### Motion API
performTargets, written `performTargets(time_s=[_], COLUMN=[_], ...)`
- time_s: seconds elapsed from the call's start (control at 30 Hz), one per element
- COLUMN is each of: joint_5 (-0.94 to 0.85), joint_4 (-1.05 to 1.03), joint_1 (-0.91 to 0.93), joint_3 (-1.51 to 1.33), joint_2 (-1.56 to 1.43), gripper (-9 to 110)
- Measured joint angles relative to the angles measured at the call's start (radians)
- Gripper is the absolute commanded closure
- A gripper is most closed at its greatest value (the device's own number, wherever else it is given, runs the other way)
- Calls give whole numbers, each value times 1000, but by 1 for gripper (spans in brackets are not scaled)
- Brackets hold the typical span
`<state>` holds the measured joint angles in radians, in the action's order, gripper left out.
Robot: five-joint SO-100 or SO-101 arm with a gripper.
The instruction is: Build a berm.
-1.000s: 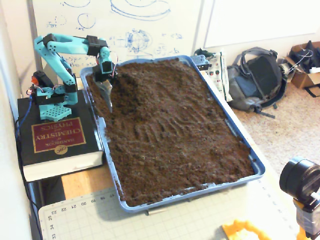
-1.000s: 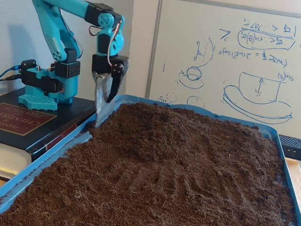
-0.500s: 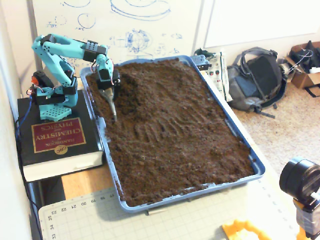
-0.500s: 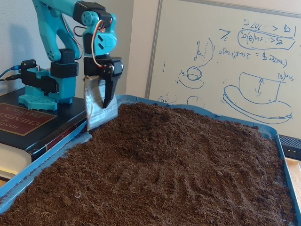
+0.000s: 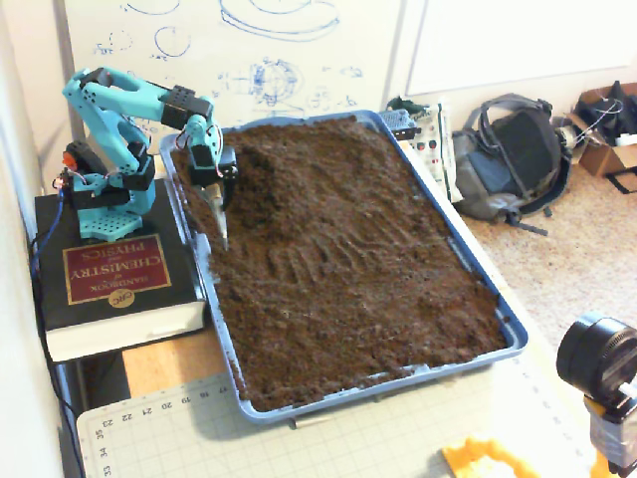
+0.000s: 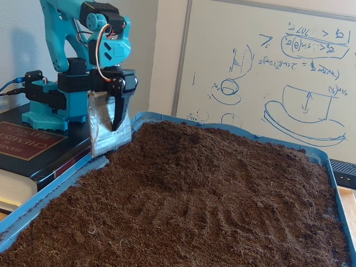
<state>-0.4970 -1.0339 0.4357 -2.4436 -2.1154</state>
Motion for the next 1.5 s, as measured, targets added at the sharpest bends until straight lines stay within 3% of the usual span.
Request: performTargets(time_s=[0.37,0.73,1.5], joint_5=[-110,-114,-112], joint_4=[2,144,170], joint_1=[0,0,2], joint_3=[-58,-46,21], joint_2=[123,282,370], gripper=[101,101,101])
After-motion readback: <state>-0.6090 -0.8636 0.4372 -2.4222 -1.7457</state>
